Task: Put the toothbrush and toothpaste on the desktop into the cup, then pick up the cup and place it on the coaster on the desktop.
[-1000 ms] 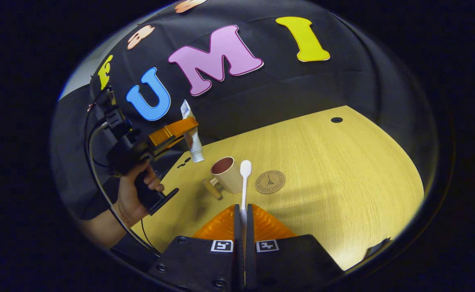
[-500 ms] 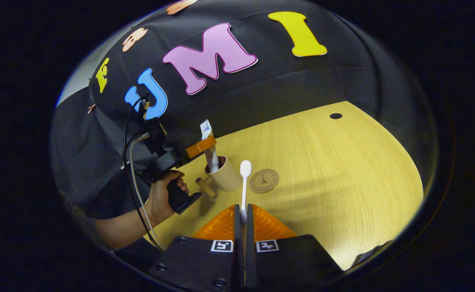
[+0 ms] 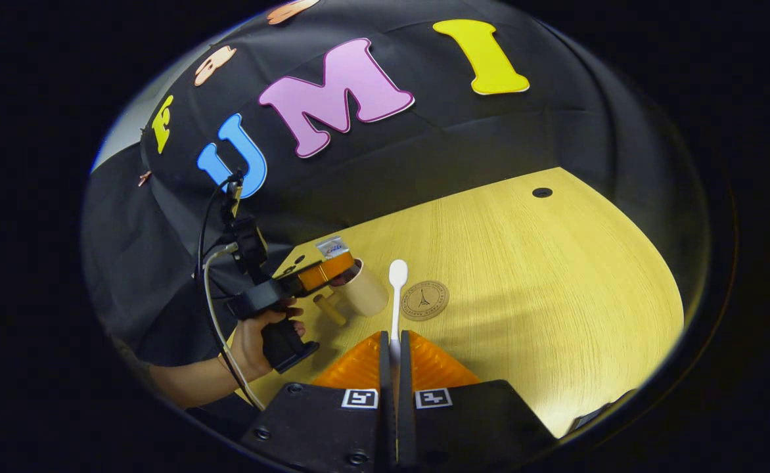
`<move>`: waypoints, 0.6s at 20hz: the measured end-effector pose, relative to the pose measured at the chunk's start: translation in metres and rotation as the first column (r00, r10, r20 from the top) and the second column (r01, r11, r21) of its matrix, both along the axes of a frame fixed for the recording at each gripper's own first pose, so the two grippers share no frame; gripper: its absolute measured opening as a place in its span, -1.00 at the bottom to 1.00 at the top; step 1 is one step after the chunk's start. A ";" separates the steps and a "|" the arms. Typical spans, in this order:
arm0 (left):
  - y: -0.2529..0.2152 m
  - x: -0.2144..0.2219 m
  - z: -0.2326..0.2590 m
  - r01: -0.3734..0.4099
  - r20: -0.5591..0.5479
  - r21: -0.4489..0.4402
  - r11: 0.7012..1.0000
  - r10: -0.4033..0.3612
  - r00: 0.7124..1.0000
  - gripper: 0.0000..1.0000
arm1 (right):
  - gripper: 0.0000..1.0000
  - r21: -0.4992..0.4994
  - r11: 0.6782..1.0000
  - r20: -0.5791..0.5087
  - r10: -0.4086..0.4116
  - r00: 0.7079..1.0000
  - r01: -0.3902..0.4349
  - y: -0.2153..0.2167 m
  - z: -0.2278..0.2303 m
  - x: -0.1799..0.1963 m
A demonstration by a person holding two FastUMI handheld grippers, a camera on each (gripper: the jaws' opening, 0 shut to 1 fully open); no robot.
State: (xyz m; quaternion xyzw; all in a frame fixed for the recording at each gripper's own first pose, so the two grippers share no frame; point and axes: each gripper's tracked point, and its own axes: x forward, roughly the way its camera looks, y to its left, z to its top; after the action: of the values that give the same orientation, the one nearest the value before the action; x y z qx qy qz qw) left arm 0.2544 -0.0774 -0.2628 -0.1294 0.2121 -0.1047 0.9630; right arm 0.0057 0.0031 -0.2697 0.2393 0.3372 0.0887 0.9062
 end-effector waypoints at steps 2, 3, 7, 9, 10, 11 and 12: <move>0.002 -0.005 0.006 0.018 0.009 0.003 1.000 -0.018 1.000 0.08 | -0.88 0.004 1.000 0.021 -0.009 1.000 0.008 0.006 0.009 0.008; 0.003 -0.009 0.010 0.029 0.009 0.002 1.000 -0.029 1.000 -0.05 | -0.88 0.009 1.000 0.035 -0.015 0.999 0.014 0.010 0.015 0.013; 0.022 -0.032 0.026 0.047 0.009 0.033 0.998 -0.047 0.999 0.40 | -0.89 0.046 0.998 0.116 -0.041 0.992 0.036 0.032 0.042 0.048; 0.029 -0.052 0.033 0.076 0.001 0.042 0.996 -0.077 0.997 0.63 | -0.88 0.058 0.998 0.169 -0.049 0.984 0.040 0.043 0.056 0.070; 0.033 -0.063 0.035 0.091 -0.005 0.046 0.995 -0.091 0.996 0.51 | -0.88 0.069 0.997 0.195 -0.057 0.979 0.045 0.049 0.063 0.082; 0.038 -0.074 0.037 0.106 -0.011 0.050 0.993 -0.105 0.994 0.51 | -0.89 0.082 0.995 0.221 -0.066 0.973 0.049 0.055 0.070 0.094; 0.043 -0.085 0.040 0.119 -0.014 0.060 0.991 -0.119 0.993 0.53 | -0.89 0.099 0.994 0.248 -0.079 0.966 0.056 0.060 0.078 0.107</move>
State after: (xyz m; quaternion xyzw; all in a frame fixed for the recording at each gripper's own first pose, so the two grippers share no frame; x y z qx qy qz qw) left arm 0.1697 -0.0347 -0.2226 -0.0878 0.2275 -0.1549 0.9574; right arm 0.1129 0.0629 -0.1920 0.2786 0.2068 0.1026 0.9322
